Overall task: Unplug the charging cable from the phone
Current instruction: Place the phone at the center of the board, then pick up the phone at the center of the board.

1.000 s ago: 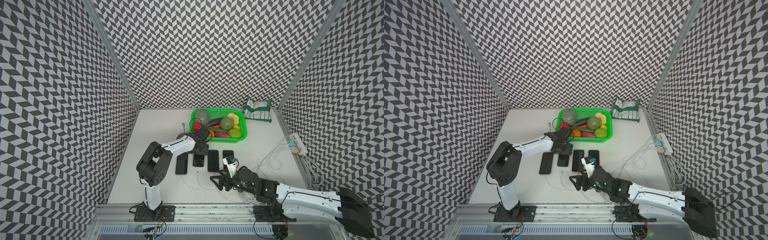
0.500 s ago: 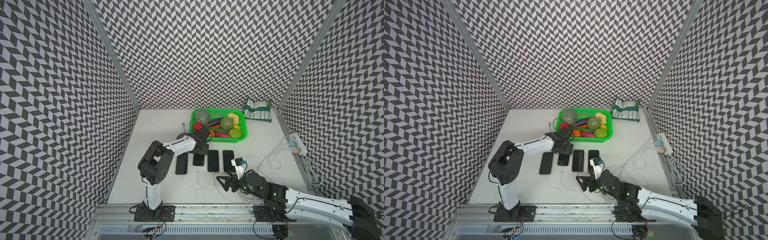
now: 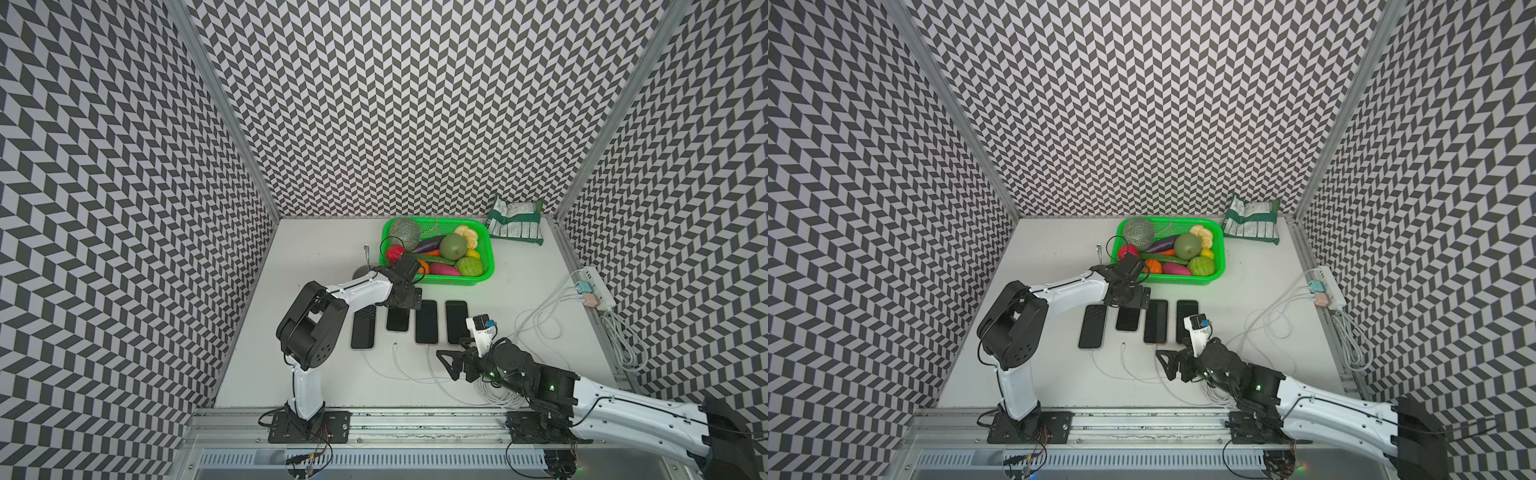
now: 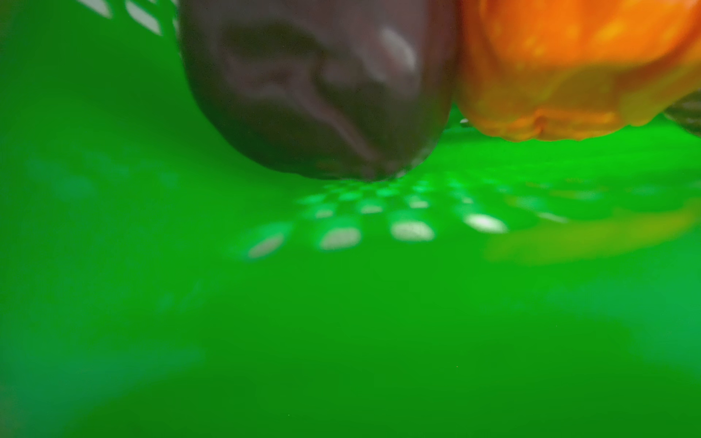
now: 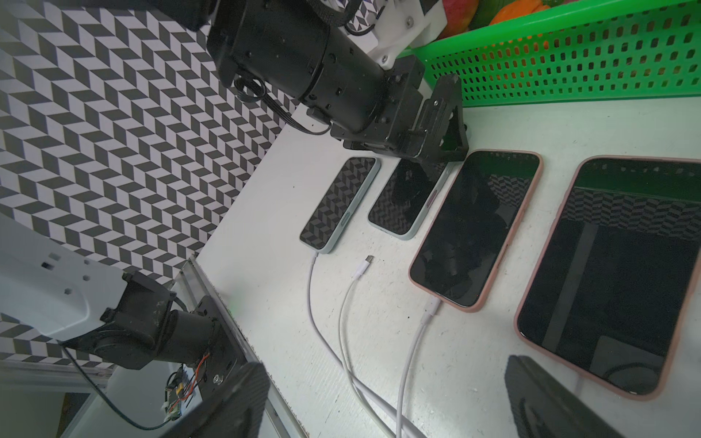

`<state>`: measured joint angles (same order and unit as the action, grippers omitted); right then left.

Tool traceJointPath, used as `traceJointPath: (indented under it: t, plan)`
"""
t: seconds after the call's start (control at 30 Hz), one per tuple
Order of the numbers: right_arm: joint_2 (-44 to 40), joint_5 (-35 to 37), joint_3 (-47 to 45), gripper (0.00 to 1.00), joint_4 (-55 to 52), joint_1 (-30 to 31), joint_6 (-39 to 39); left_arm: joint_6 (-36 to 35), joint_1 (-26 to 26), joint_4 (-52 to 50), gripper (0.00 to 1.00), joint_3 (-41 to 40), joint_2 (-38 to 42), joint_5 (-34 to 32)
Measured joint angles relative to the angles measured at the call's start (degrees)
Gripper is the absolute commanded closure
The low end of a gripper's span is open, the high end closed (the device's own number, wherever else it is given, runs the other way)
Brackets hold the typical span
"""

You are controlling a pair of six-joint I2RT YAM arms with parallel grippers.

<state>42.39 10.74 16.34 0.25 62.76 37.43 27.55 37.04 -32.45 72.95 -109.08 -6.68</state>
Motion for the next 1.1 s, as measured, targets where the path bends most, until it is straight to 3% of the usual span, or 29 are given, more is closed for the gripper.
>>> traceJointPath:
  t: [0.6, 1.1]
  plan:
    - [0.46, -2.47, 2.14, 0.00, -3.74, -8.61, -1.95, 1.01, 5.27, -0.24, 0.00, -0.83, 6.88, 1.49]
    - [1.55, -5.49, 2.49, 0.00, -4.63, -14.58, -2.38, 3.39, 12.63, -2.12, 0.00, 4.94, 1.25, 0.35]
